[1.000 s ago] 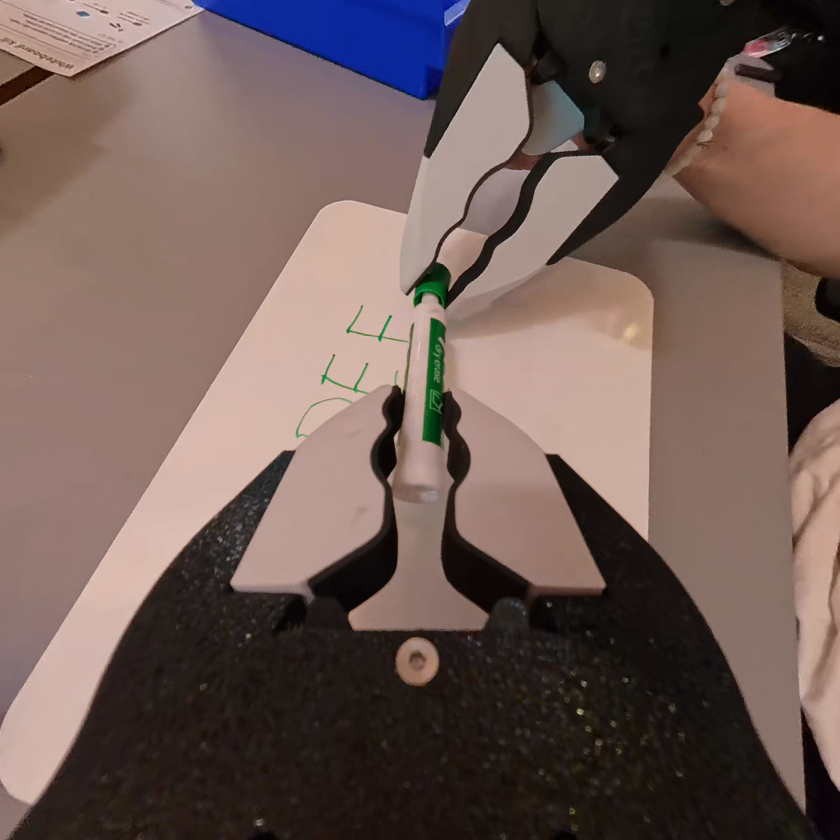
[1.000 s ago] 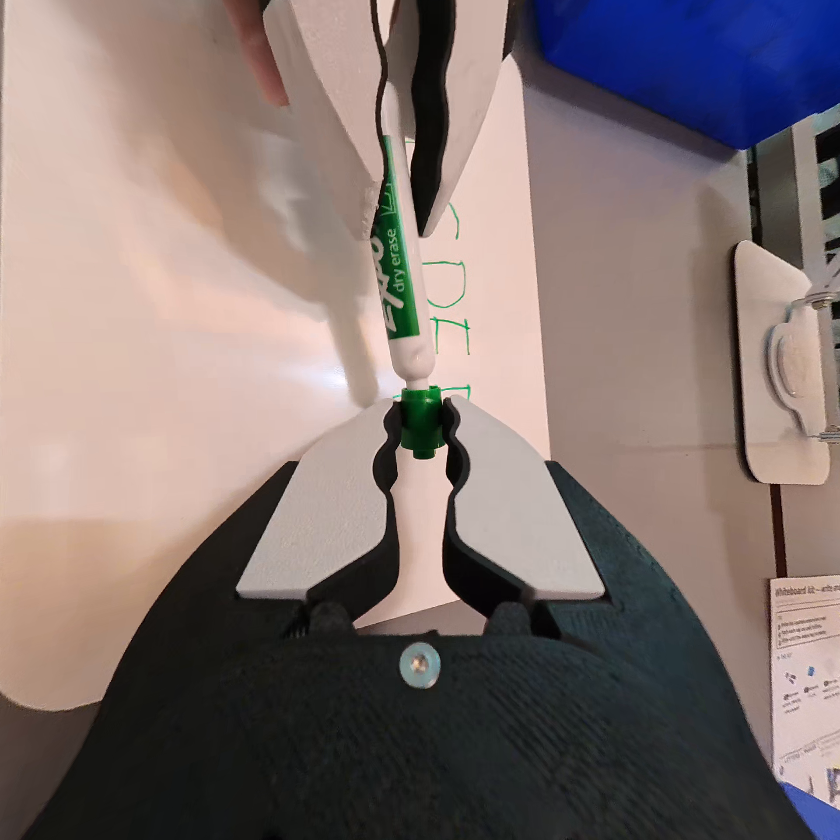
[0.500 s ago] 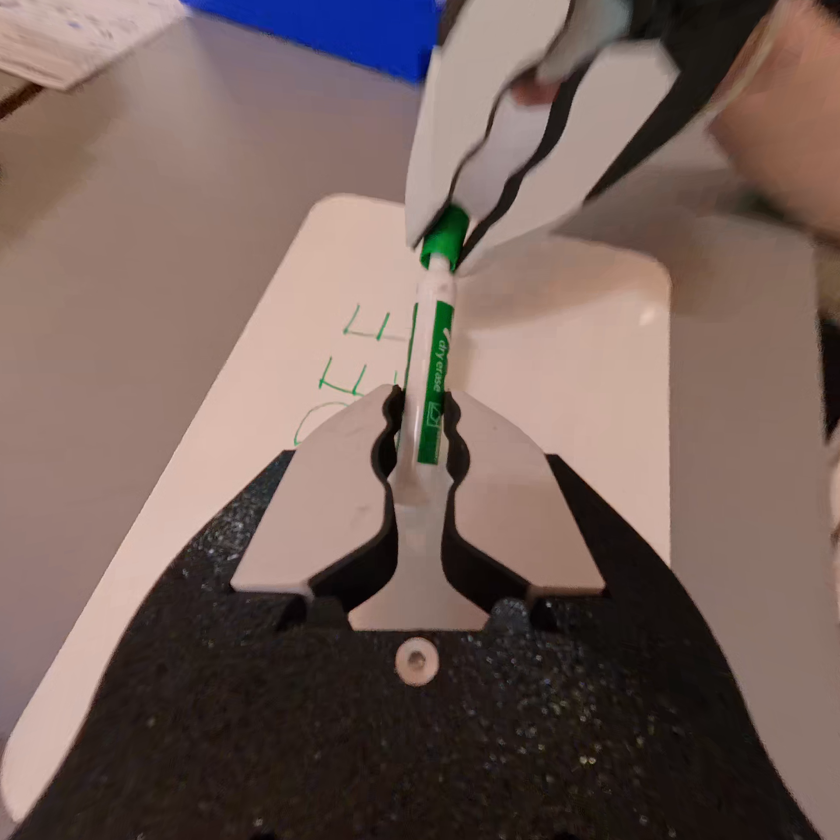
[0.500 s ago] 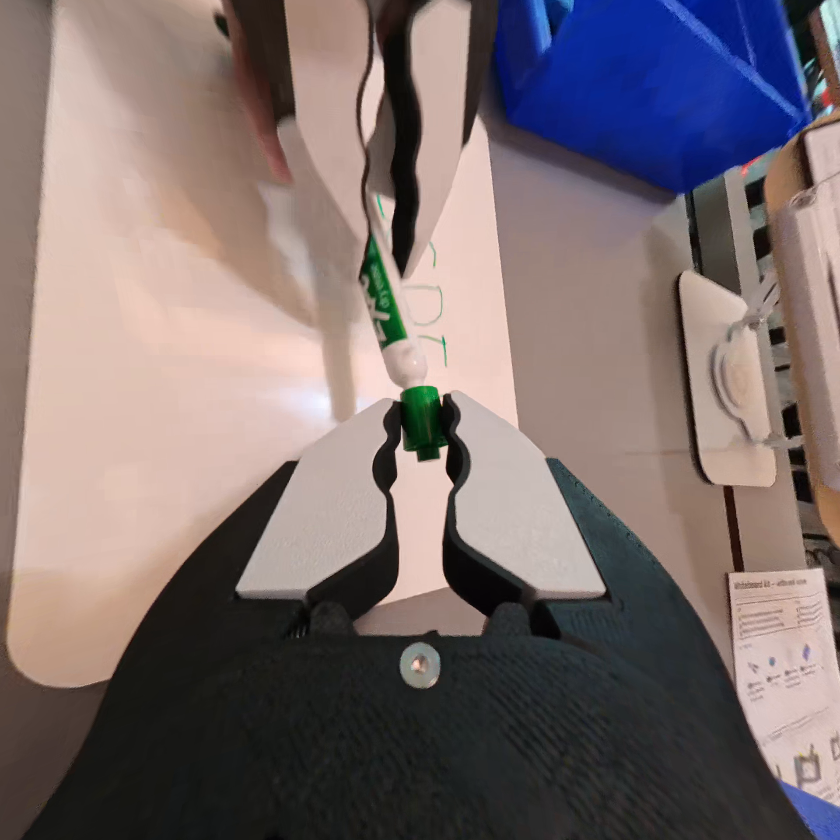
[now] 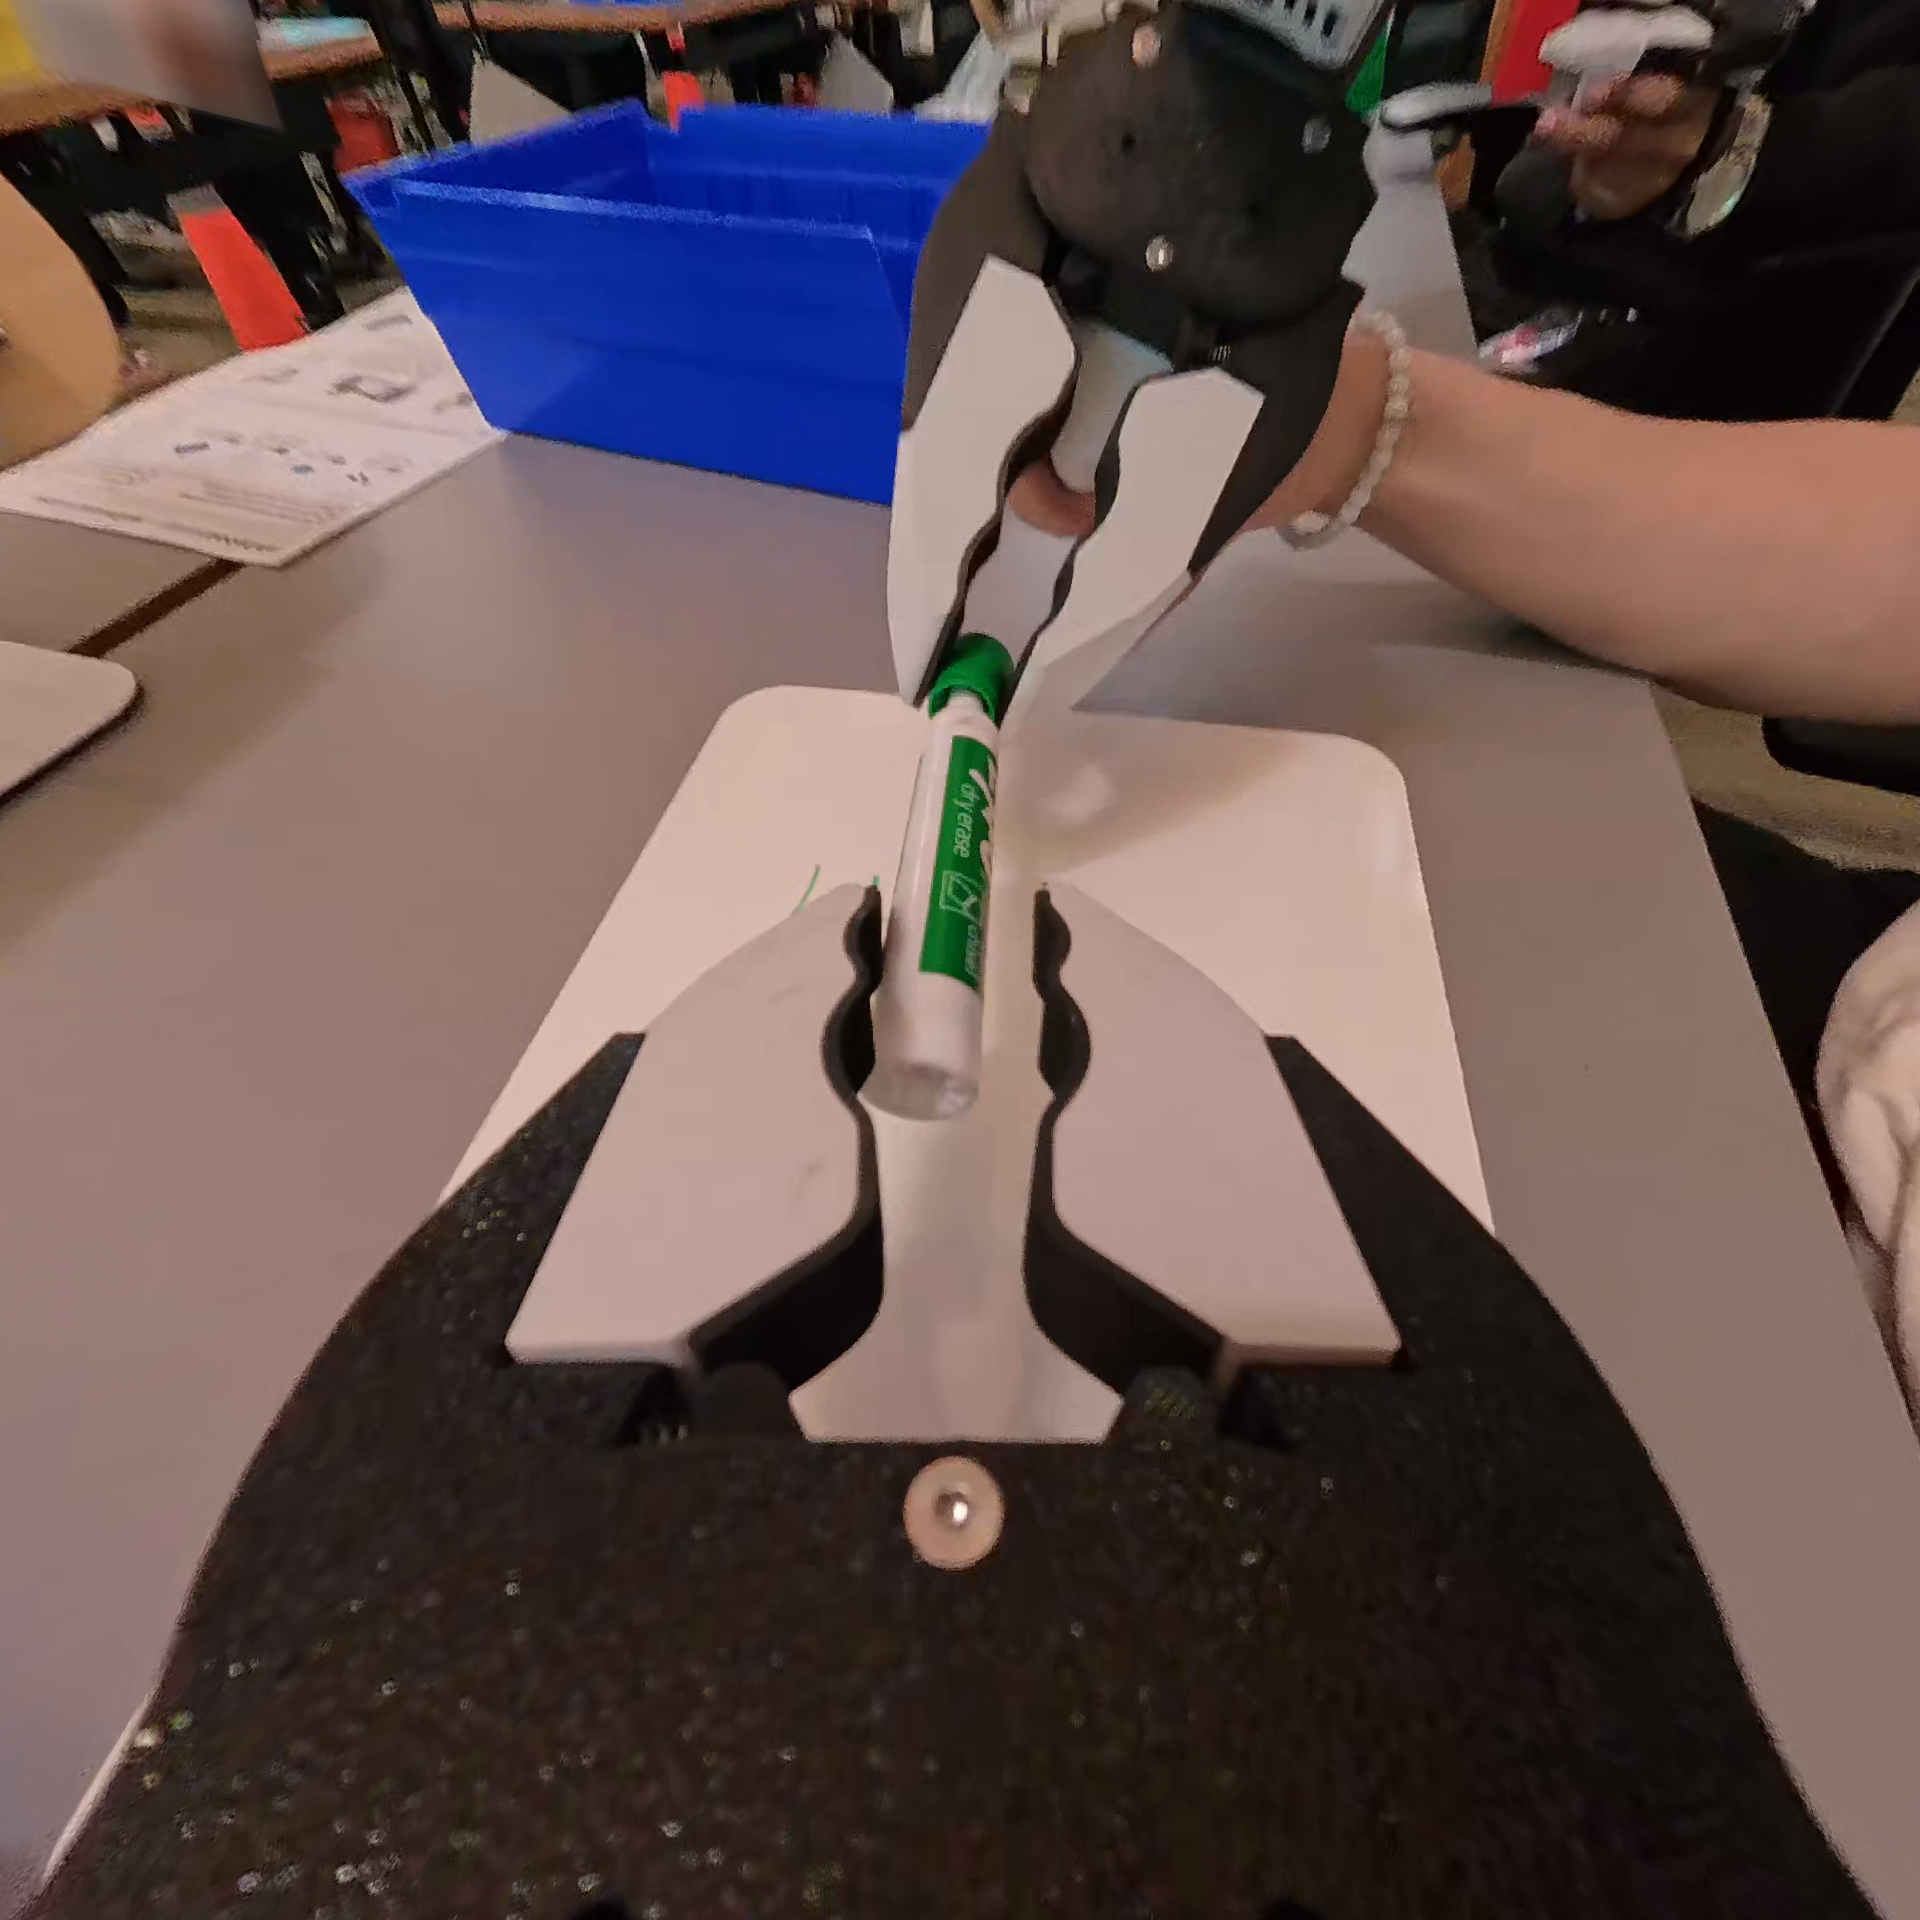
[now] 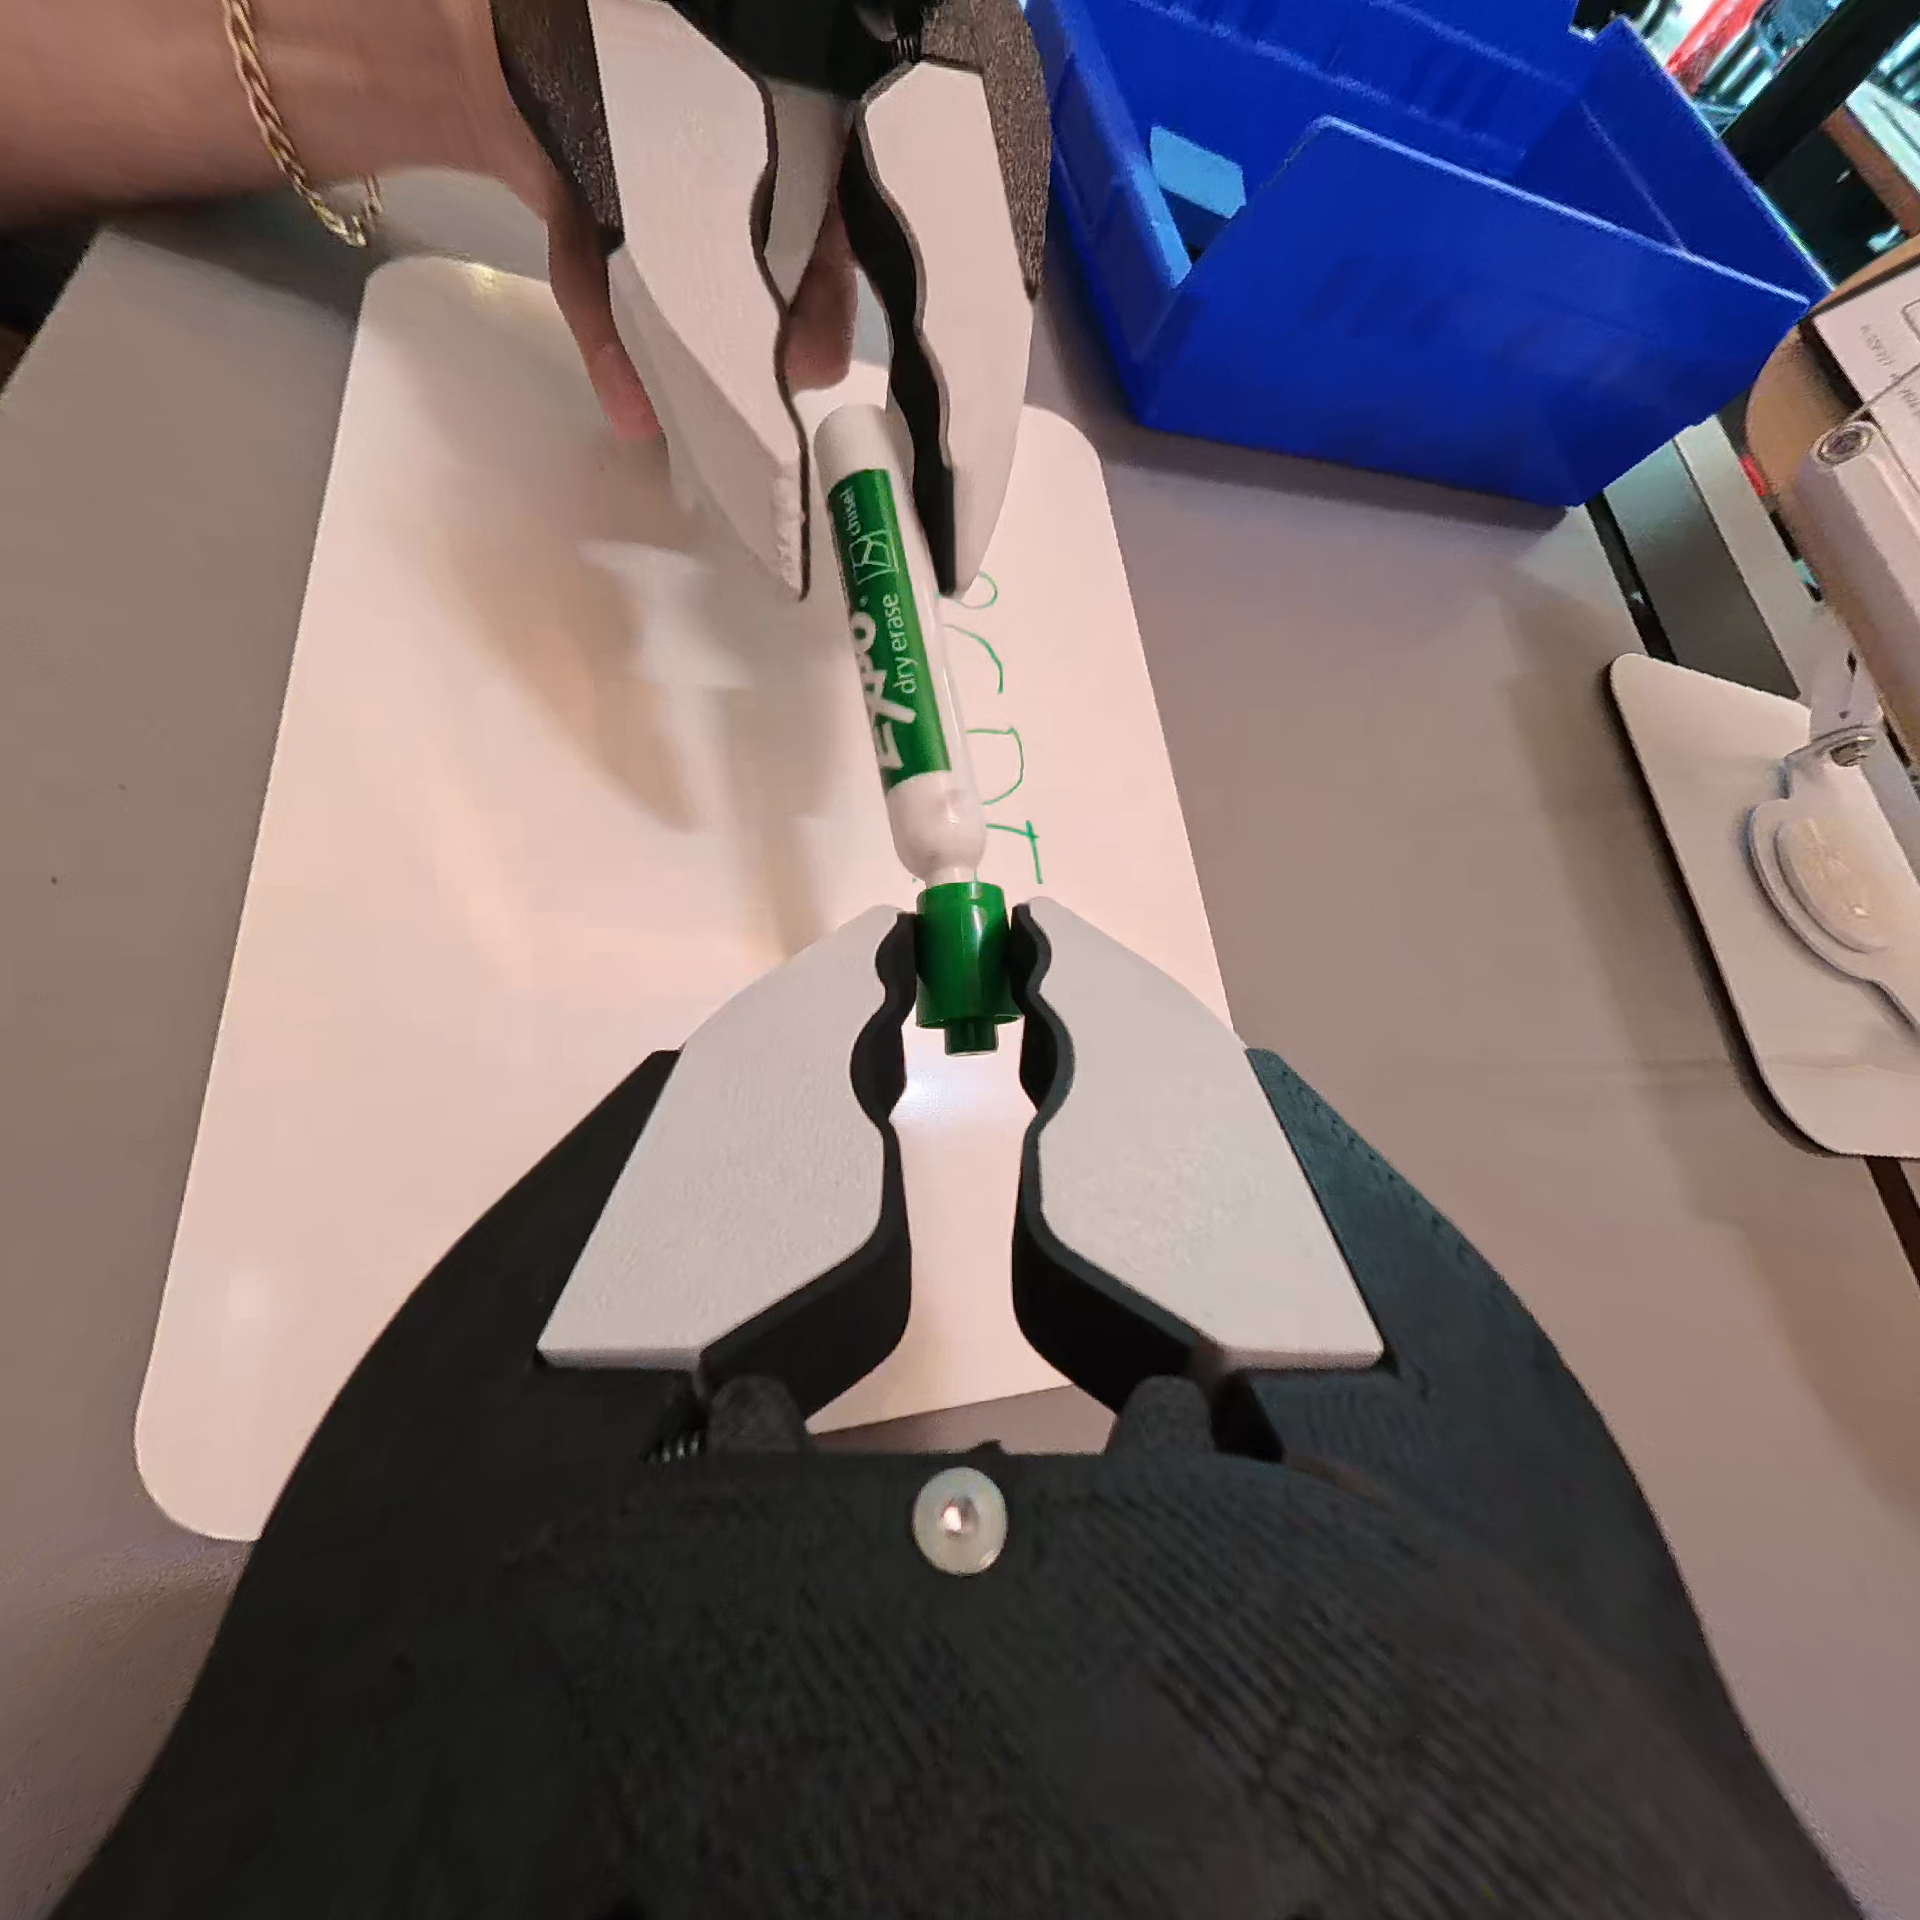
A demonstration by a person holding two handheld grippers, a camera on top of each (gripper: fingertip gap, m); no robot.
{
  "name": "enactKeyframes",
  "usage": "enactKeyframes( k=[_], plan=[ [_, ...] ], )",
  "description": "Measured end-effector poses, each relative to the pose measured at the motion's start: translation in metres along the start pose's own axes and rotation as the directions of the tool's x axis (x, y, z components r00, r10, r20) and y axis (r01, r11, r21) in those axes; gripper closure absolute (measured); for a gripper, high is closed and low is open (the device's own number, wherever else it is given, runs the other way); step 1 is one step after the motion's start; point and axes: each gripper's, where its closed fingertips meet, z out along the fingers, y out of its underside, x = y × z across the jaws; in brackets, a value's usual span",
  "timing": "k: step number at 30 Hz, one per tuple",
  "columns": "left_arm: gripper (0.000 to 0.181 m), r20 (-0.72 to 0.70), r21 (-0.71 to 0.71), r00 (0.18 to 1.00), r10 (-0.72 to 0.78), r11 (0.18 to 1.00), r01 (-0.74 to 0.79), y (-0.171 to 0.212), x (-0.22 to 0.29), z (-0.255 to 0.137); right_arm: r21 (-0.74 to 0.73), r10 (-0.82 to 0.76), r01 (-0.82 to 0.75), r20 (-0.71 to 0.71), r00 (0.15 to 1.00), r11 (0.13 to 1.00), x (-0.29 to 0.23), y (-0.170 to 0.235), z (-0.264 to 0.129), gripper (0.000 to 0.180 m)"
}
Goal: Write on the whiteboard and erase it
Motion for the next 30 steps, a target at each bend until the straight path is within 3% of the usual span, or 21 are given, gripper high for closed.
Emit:
enactKeyframes(
  k=[3, 11, 13, 16, 20, 26, 30],
  plan=[
    [0.154, 0.002, 0.087, 1.0, -0.004, 0.996, 0.004, -0.011, -0.001, -0.004, 0.042, 0.015, -0.016, 0.011, 1.0, 0.999, 0.0, -0.005, -0.002, 0.162],
    [0.144, 0.01, 0.125, 1.0, -0.02, 0.992, 0.018, -0.019, 0.001, -0.002, 0.135, 0.037, -0.043, 0.05, 0.998, 0.99, -0.005, -0.02, -0.004, 0.162],
    [0.155, -0.031, 0.142, 0.999, -0.035, 0.989, 0.039, -0.021, 0.007, 0.0, 0.136, 0.03, -0.039, 0.064, 0.997, 0.99, -0.008, -0.021, -0.002, 0.162],
    [0.158, -0.063, 0.178, 0.997, -0.035, 0.983, 0.045, -0.025, 0.011, -0.001, 0.162, 0.031, -0.043, 0.08, 0.996, 0.986, -0.01, -0.026, -0.002, 0.162],
    [0.144, -0.066, 0.243, 0.997, -0.046, 0.968, 0.061, -0.032, 0.009, -0.007, 0.204, 0.044, -0.059, 0.079, 0.996, 0.977, -0.008, -0.03, -0.009, 0.162],
    [0.144, -0.068, 0.265, 0.995, -0.073, 0.96, 0.088, -0.034, 0.005, -0.012, 0.293, 0.056, -0.083, 0.1, 0.993, 0.952, -0.007, -0.041, -0.019, 0.162],
    [0.149, -0.086, 0.291, 0.996, -0.033, 0.955, 0.057, -0.04, 0.011, -0.016, 0.256, 0.043, -0.066, 0.094, 0.995, 0.964, -0.008, -0.036, -0.016, 0.162]
  ],
)
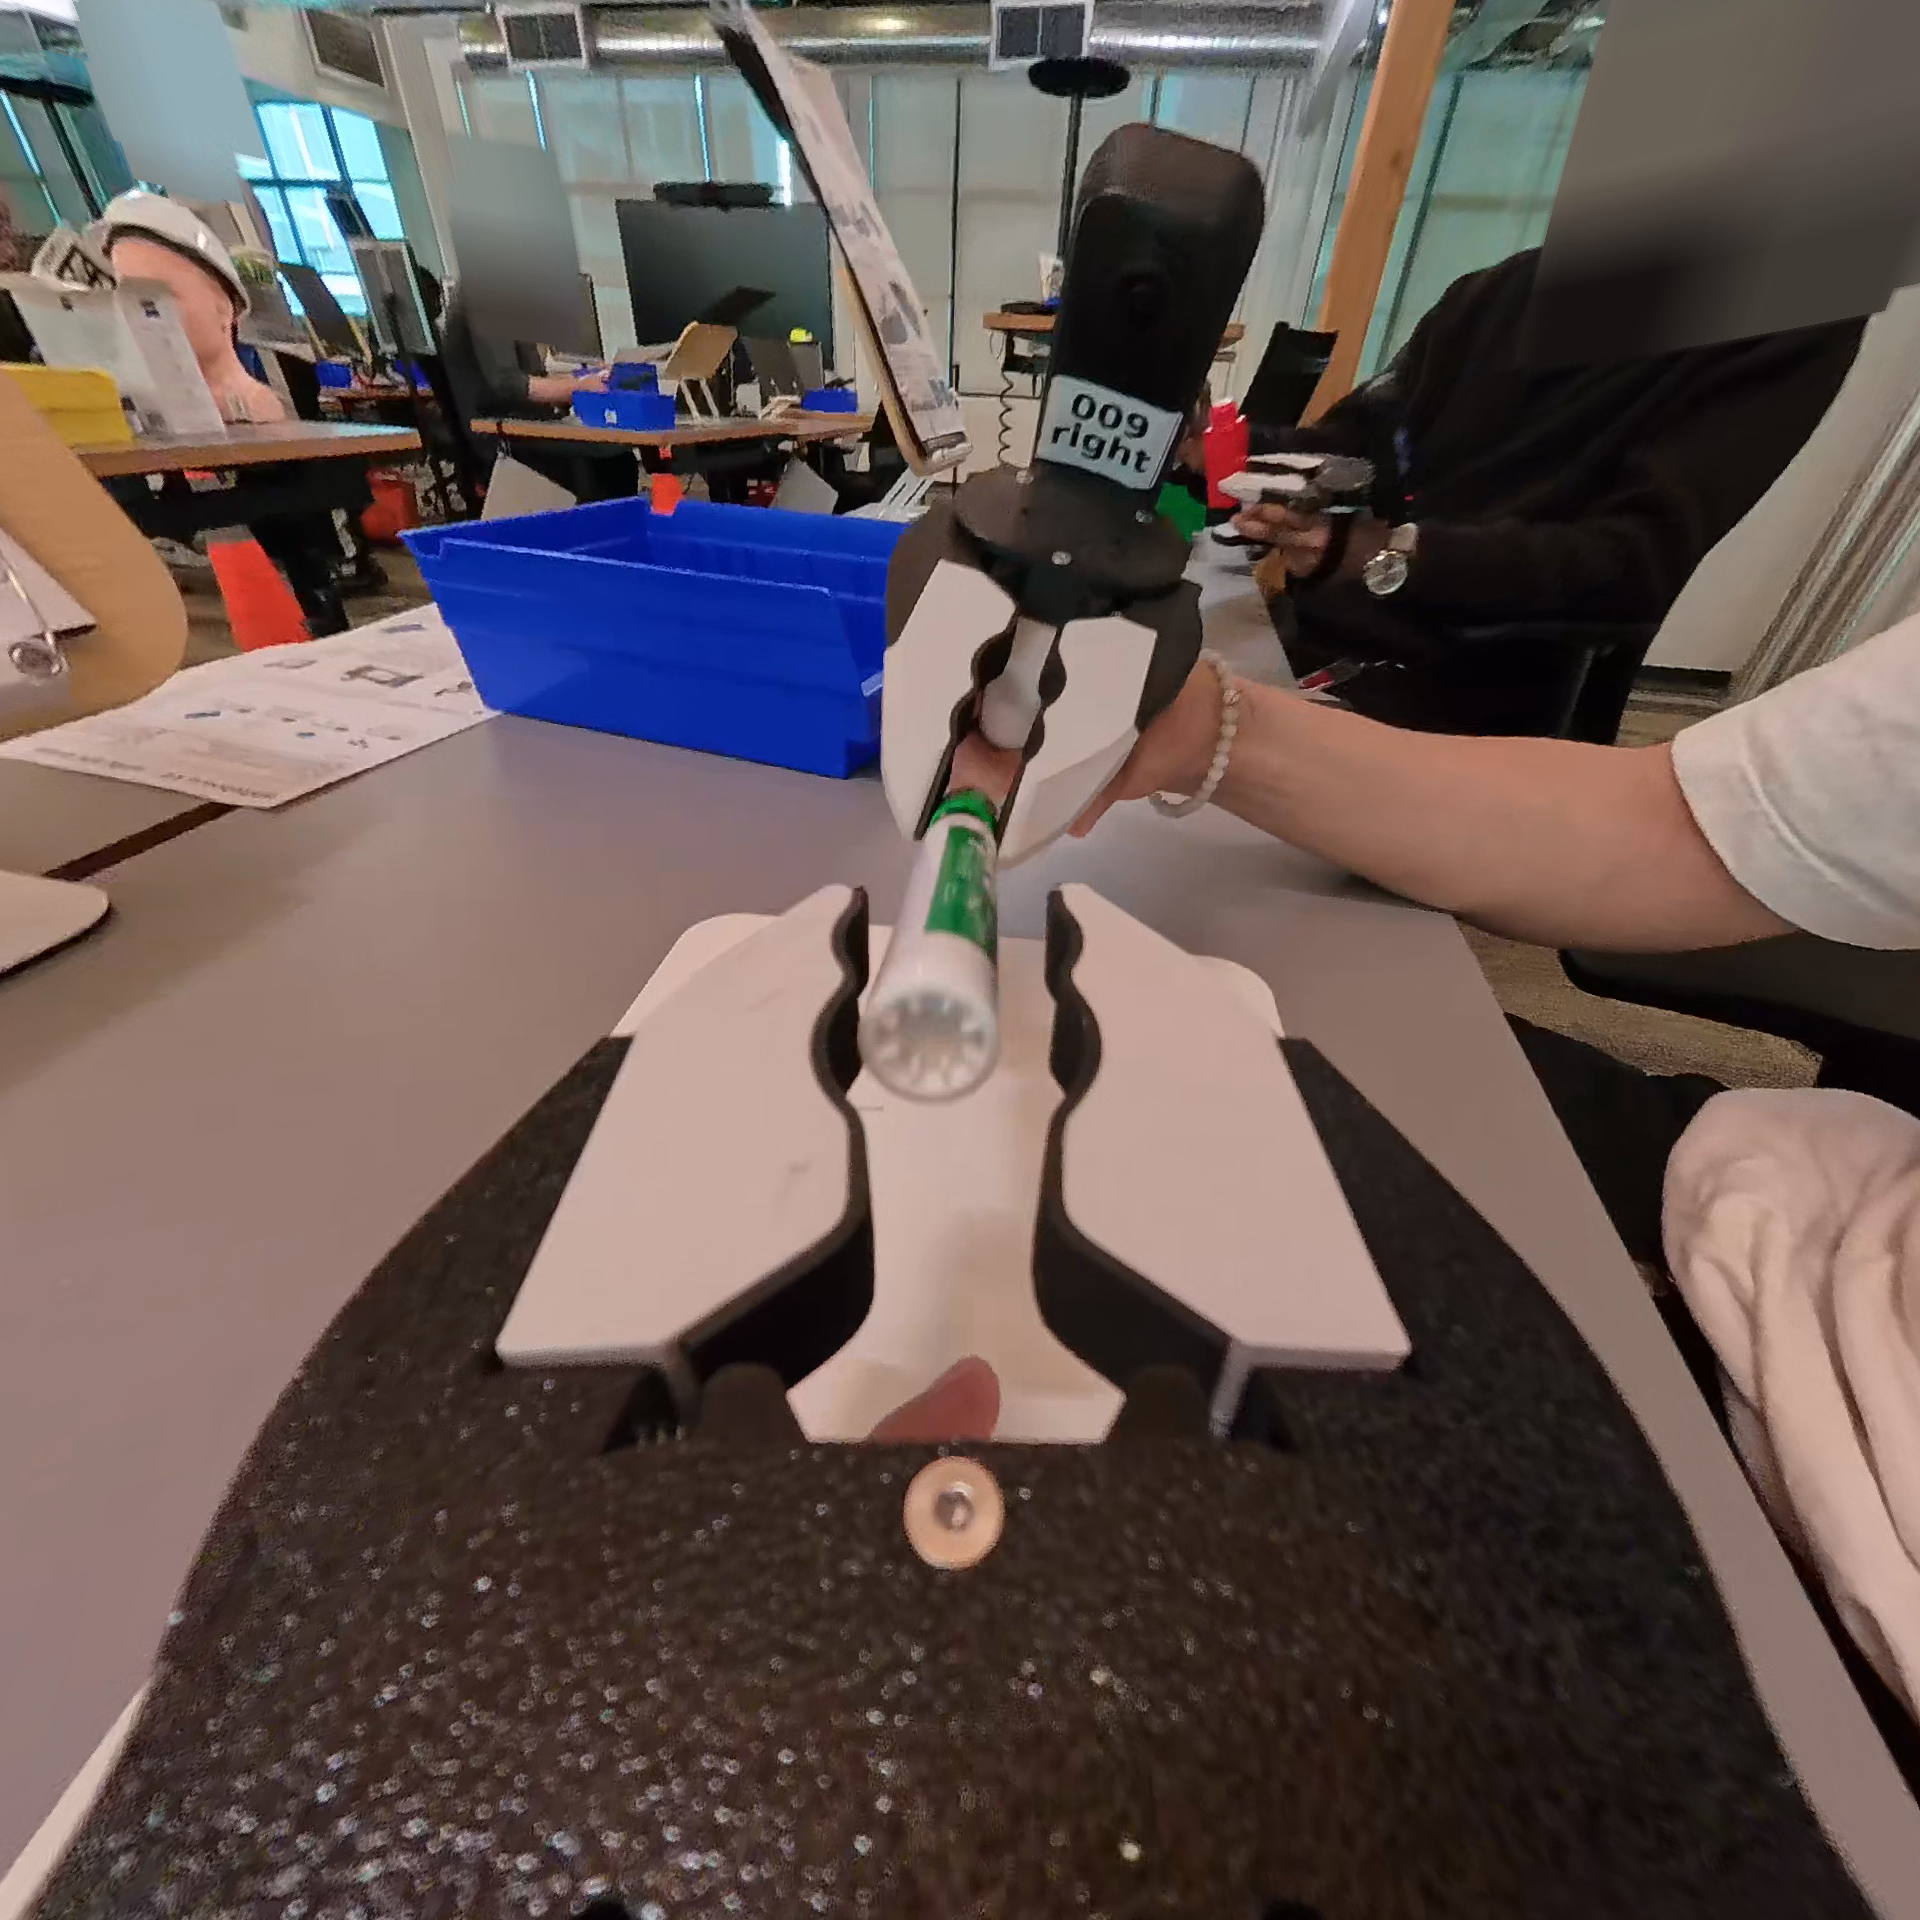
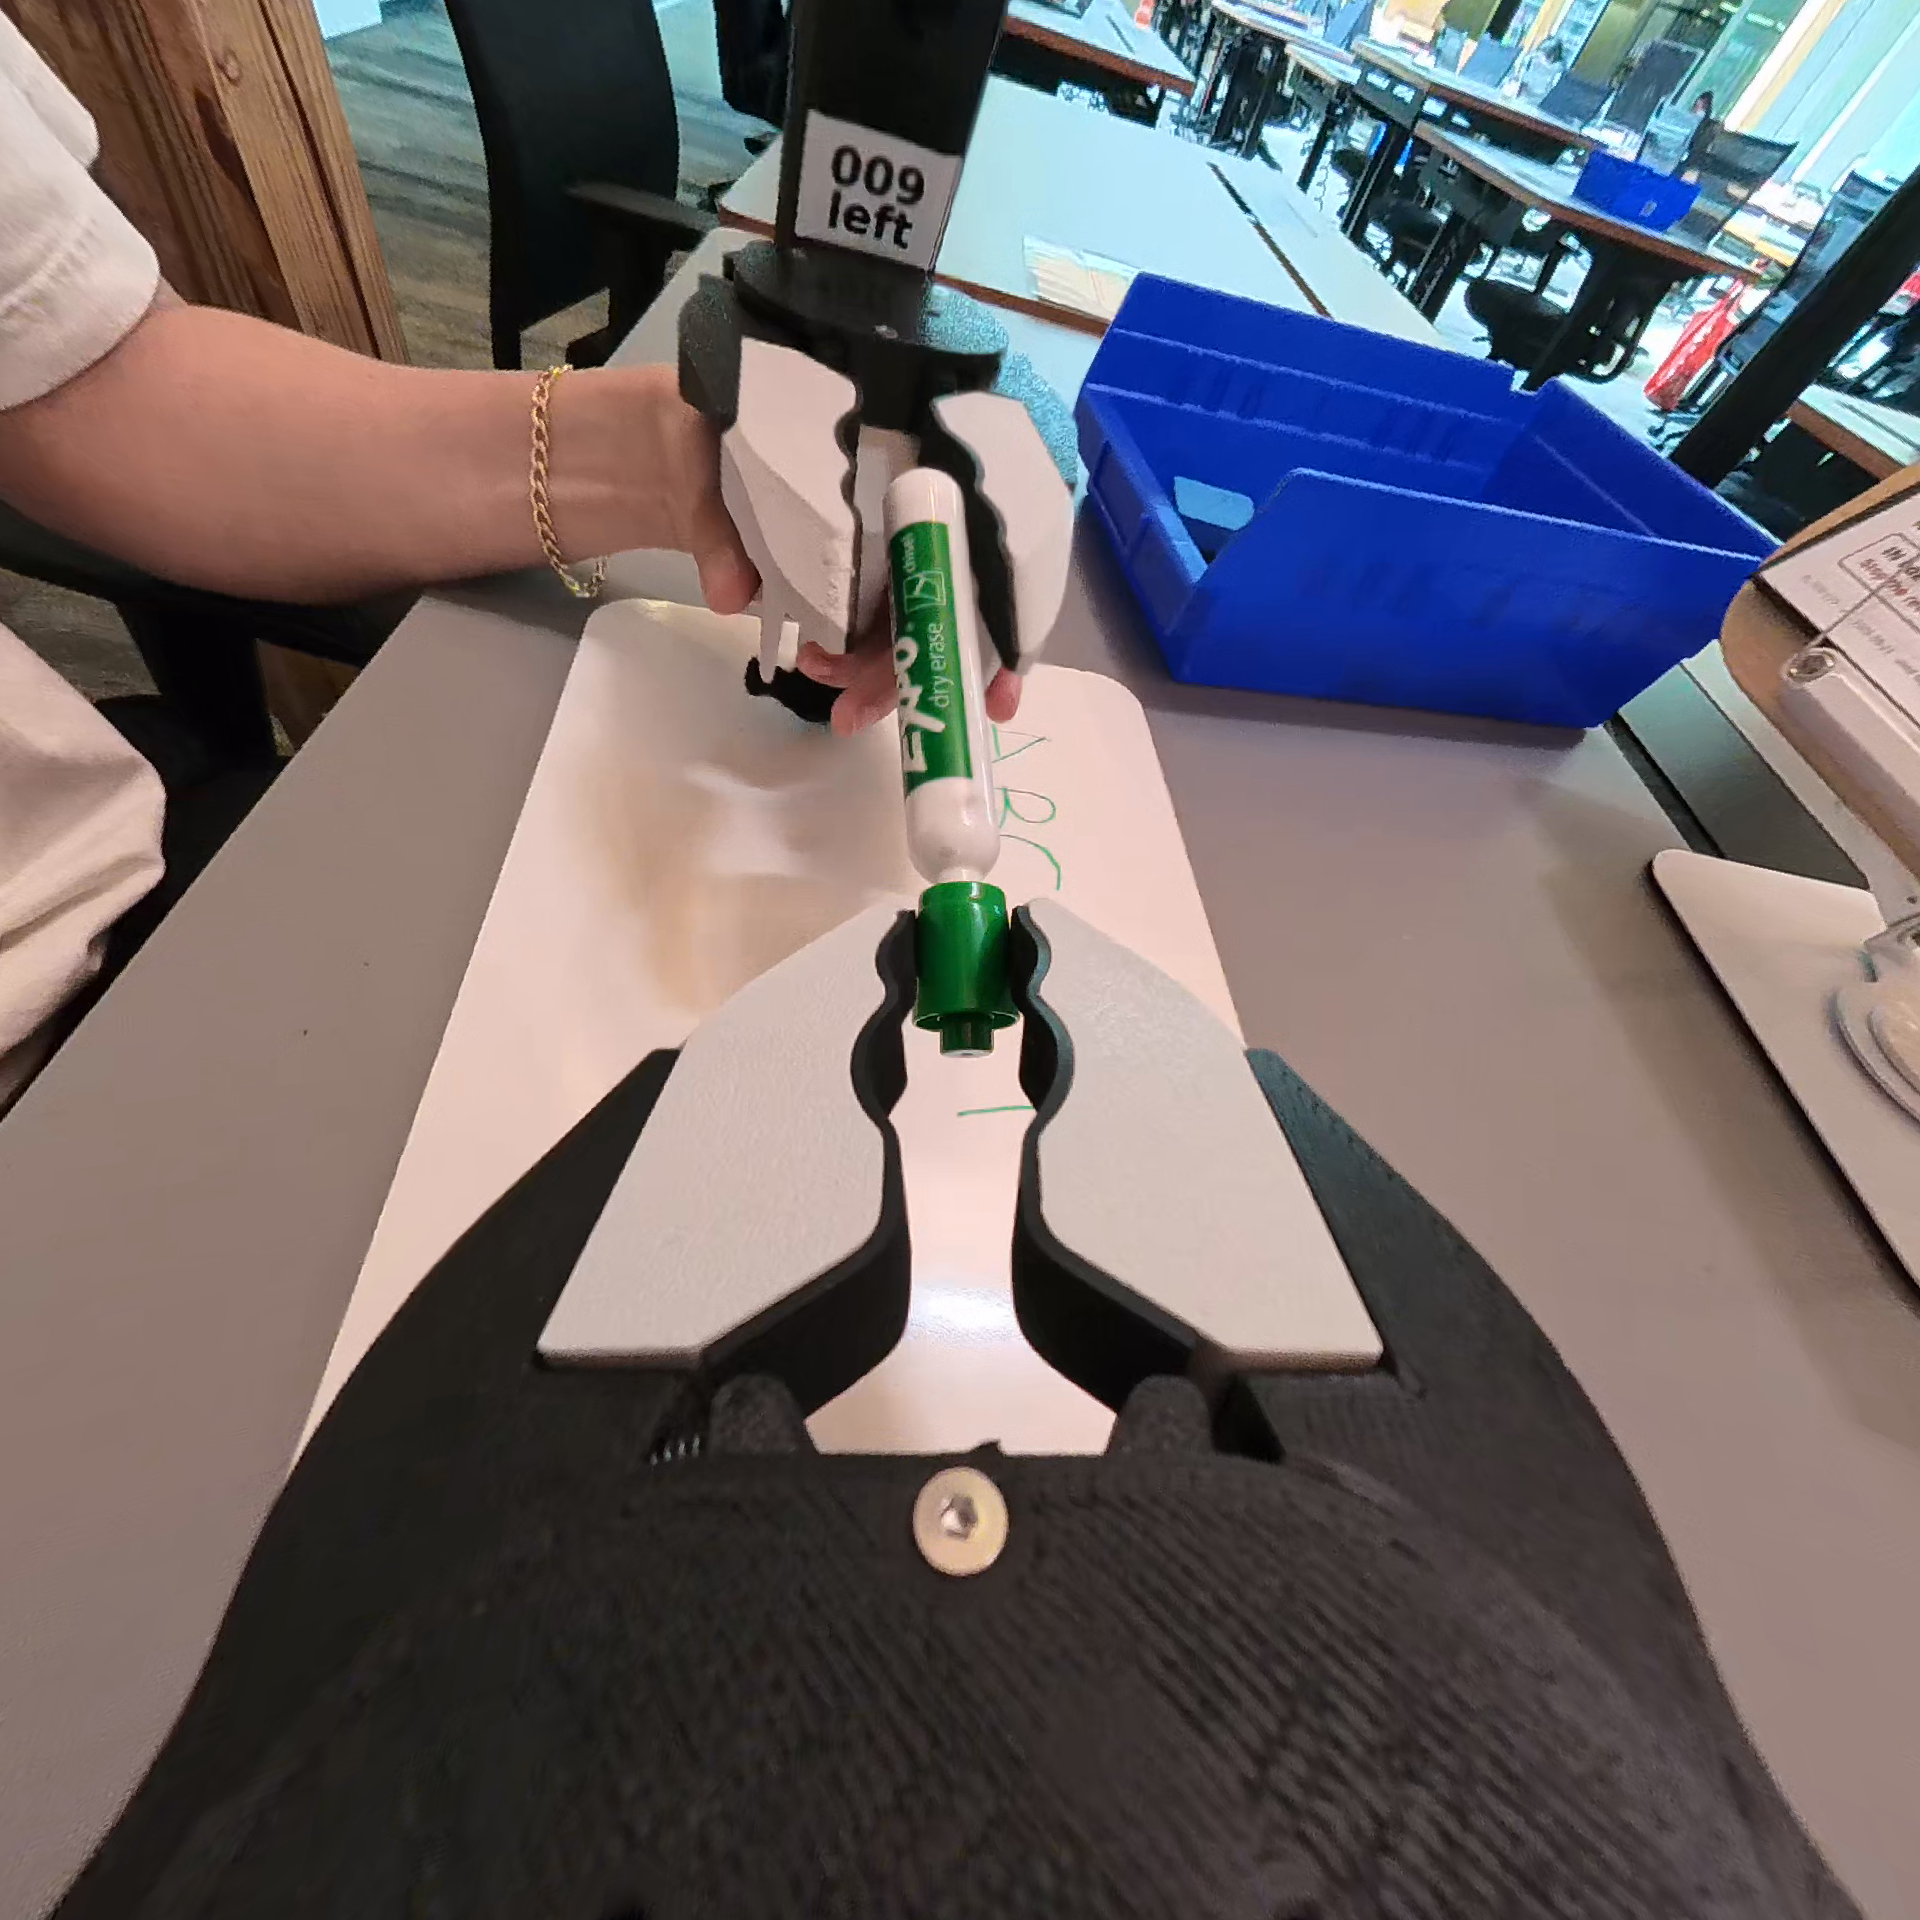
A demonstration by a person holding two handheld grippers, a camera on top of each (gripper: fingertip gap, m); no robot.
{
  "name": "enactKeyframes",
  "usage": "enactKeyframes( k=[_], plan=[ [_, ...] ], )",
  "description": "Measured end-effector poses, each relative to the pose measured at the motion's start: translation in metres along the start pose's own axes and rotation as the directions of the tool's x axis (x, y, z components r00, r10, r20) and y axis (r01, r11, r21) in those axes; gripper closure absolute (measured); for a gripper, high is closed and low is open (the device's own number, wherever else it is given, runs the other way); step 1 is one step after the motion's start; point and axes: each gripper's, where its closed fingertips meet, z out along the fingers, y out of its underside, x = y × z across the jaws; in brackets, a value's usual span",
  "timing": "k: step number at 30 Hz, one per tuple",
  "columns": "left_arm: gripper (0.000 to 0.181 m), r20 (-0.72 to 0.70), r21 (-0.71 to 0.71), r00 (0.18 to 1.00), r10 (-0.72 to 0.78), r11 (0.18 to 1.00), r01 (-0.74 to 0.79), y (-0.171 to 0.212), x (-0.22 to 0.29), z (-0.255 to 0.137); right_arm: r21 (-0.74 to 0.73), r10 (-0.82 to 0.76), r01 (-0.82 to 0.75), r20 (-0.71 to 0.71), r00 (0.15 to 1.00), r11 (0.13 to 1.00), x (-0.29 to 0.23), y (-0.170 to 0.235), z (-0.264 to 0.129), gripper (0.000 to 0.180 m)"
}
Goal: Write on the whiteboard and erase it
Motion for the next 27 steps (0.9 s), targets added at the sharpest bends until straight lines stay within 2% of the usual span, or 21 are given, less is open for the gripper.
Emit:
enactKeyframes(
  k=[2, 5, 12, 24, 27],
  plan=[
    [0.148, -0.002, -0.019, 1.0, 0.001, 1.0, -0.001, 0.002, 0.001, 0.001, -0.005, -0.005, 0.005, 0.005, 1.0, 1.0, -0.001, 0.0, 0.002, 0.162],
    [0.161, -0.003, -0.078, 1.0, 0.024, 0.997, -0.024, 0.009, 0.002, 0.003, -0.008, -0.013, 0.013, 0.014, 1.0, 1.0, -0.004, -0.001, 0.004, 0.162],
    [0.161, -0.001, -0.142, 0.997, 0.075, 0.987, -0.075, 0.012, 0.004, 0.002, -0.041, -0.011, 0.013, 0.046, 0.999, 0.999, -0.009, 0.004, 0.009, 0.162],
    [0.161, -0.011, -0.142, 0.989, -0.145, 0.98, 0.142, 0.014, 0.0, 0.0, -0.022, -0.003, 0.004, 0.043, 0.999, 1.0, -0.008, 0.003, 0.012, 0.163],
    [0.161, 0.007, -0.087, 0.977, -0.213, 0.973, 0.213, 0.01, -0.006, 0.002, 0.002, -0.031, 0.031, -0.019, 0.999, 1.0, 0.001, -0.002, 0.008, 0.162]
  ],
)
